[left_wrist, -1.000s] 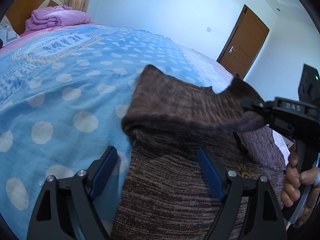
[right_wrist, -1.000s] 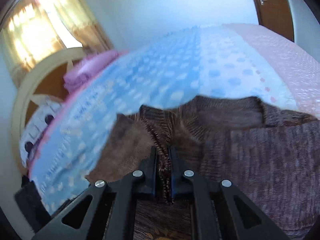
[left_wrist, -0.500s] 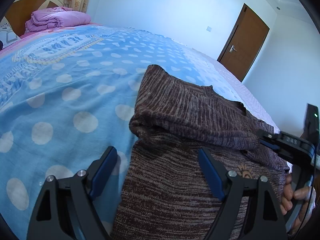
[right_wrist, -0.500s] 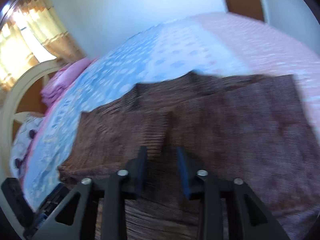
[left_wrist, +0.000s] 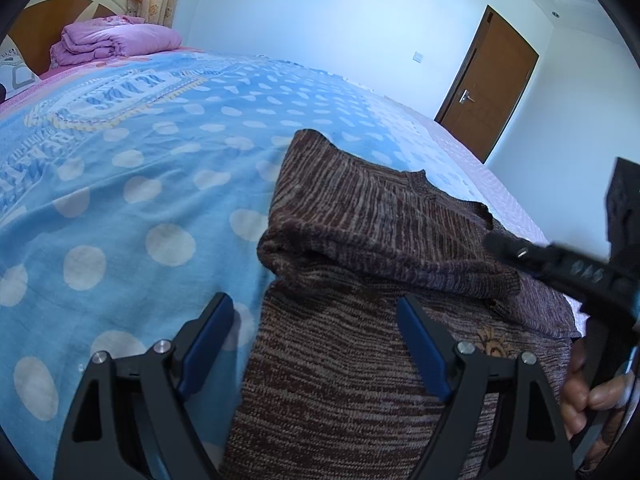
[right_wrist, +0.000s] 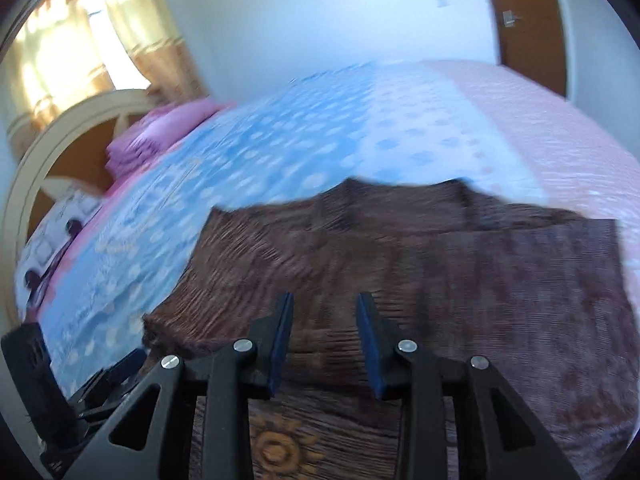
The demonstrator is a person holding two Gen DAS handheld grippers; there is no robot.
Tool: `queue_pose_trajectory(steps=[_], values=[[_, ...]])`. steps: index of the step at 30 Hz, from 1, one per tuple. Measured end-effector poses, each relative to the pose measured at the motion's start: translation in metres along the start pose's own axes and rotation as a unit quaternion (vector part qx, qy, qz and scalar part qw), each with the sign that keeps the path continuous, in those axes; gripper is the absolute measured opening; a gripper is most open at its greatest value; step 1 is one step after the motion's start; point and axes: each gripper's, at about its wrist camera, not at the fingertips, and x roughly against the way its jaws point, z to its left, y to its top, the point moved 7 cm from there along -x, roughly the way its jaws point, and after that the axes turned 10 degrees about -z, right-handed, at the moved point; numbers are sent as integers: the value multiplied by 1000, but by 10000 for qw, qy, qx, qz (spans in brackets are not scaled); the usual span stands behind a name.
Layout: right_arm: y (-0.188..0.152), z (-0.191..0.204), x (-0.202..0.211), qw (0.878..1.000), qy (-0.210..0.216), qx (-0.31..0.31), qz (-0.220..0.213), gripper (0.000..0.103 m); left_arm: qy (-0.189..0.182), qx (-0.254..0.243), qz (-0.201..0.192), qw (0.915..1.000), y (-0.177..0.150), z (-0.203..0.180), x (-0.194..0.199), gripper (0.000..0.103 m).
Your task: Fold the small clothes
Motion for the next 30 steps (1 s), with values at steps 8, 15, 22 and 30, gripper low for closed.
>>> queue_pose_trajectory(steps=[8, 15, 22, 30], values=[[-27, 1, 19, 9988, 84, 403, 254, 34, -26, 25, -13, 10000, 0, 0, 1, 87], [-63, -18, 46, 9979, 11, 463, 450, 34, -20, 21, -12, 10000, 0, 0, 1, 87], [-17, -28, 66, 9989, -23, -267, -385, 34, 3, -10, -15, 10000, 0, 0, 1, 87], [-47, 2, 23, 9995, -3, 195, 260, 34, -5, -34, -8, 10000, 0, 0, 0, 89]])
